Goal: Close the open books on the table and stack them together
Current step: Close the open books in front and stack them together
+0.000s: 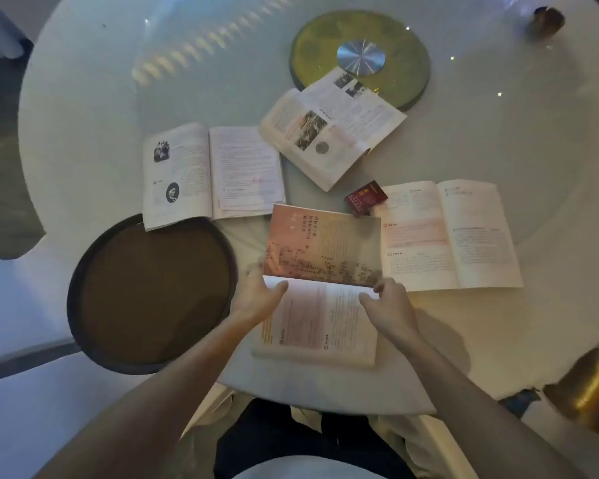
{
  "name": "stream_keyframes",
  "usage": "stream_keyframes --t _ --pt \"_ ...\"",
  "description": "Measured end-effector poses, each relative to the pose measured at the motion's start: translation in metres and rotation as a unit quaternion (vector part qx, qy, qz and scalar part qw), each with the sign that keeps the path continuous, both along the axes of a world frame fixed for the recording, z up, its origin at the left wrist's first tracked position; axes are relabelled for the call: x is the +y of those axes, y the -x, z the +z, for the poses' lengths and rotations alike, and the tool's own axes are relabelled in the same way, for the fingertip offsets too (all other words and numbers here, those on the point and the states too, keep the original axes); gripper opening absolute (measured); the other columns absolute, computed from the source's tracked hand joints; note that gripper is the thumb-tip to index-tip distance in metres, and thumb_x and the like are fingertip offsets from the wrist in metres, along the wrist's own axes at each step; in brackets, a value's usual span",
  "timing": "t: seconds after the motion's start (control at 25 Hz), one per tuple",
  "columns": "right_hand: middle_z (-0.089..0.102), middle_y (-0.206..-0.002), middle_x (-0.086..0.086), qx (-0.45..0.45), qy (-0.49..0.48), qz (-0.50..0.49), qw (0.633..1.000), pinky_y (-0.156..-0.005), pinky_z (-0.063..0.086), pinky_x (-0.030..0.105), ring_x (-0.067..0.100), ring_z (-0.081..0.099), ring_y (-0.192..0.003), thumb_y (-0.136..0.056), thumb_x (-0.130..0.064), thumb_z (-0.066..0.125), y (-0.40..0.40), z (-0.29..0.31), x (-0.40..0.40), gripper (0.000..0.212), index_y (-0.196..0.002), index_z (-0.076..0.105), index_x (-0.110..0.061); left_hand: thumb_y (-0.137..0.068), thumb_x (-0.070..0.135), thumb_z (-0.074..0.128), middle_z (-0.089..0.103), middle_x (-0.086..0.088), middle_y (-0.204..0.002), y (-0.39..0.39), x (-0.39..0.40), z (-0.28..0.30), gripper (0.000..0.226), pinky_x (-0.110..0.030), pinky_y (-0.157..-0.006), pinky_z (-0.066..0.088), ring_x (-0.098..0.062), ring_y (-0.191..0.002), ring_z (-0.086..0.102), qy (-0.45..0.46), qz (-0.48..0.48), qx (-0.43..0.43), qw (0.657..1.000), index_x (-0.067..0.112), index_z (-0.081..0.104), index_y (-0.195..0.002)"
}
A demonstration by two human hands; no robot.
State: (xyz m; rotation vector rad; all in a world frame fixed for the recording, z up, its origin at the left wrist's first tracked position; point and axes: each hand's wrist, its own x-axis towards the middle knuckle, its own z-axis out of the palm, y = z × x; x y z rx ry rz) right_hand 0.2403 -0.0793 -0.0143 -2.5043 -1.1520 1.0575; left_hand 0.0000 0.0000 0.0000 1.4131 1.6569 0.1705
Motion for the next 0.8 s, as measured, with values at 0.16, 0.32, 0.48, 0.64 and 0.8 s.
stream_keyframes --t 0.16,0.32,0.48,0.64,0.8 --pt "0.063 -0.101 0.004 0.069 0.044 -0.124 0.989 -0.067 0.049 0.038 0.021 0.062 -0.085 -0.087 -0.031 0.064 0.004 -0.009 -0.021 0.035 -0.112 0.054 -0.009 -0.089 0.033 0.058 0.066 -0.003 -0.101 0.011 -0.018 -0.012 0.036 -0.042 -0.075 0.058 -0.016 -0.085 0.064 0.074 0.073 -0.013 0.994 0.016 0.052 -0.120" --pt "0.065 -0.099 0.007 0.122 0.035 -0.181 0.975 -0.072 0.050 0.041 0.018 0.059 -0.080 -0.090 -0.022 0.064 0.004 -0.015 -0.028 0.018 -0.101 0.054 -0.012 -0.093 0.033 0.054 0.067 -0.003 -0.091 0.016 -0.022 -0.018 0.028 -0.036 -0.066 0.054 -0.019 -0.083 0.066 0.079 0.077 -0.019 0.994 0.011 0.062 -0.109" --pt "0.065 -0.108 0.007 0.185 -0.003 -0.233 0.955 -0.073 0.056 0.043 0.023 0.064 -0.090 -0.088 -0.013 0.067 -0.010 -0.010 -0.028 0.023 -0.108 0.058 -0.011 -0.087 0.021 0.060 0.073 -0.022 -0.087 0.028 -0.006 -0.020 0.027 -0.041 -0.064 0.055 -0.026 -0.073 0.068 0.064 0.143 -0.022 0.987 -0.003 0.071 -0.089" --pt "0.069 -0.099 0.018 0.286 -0.032 -0.306 0.907 -0.062 0.049 0.033 0.024 0.064 -0.078 -0.090 -0.006 0.066 -0.022 -0.005 -0.012 0.013 -0.103 0.066 -0.002 -0.082 0.013 0.077 0.071 -0.017 -0.100 0.029 0.023 -0.017 0.031 -0.029 -0.063 0.053 -0.022 -0.079 0.067 0.104 0.263 -0.101 0.954 -0.001 0.064 -0.108" --pt "0.067 -0.092 0.018 0.398 -0.041 -0.396 0.826 -0.063 0.062 0.035 0.027 0.069 -0.083 -0.092 0.003 0.062 -0.026 0.003 0.012 0.011 -0.103 0.066 0.005 -0.089 0.004 0.071 0.074 -0.020 -0.089 0.021 0.047 -0.012 0.030 -0.027 -0.057 0.059 -0.019 -0.062 0.072 0.174 0.287 -0.213 0.918 -0.008 0.067 -0.116"
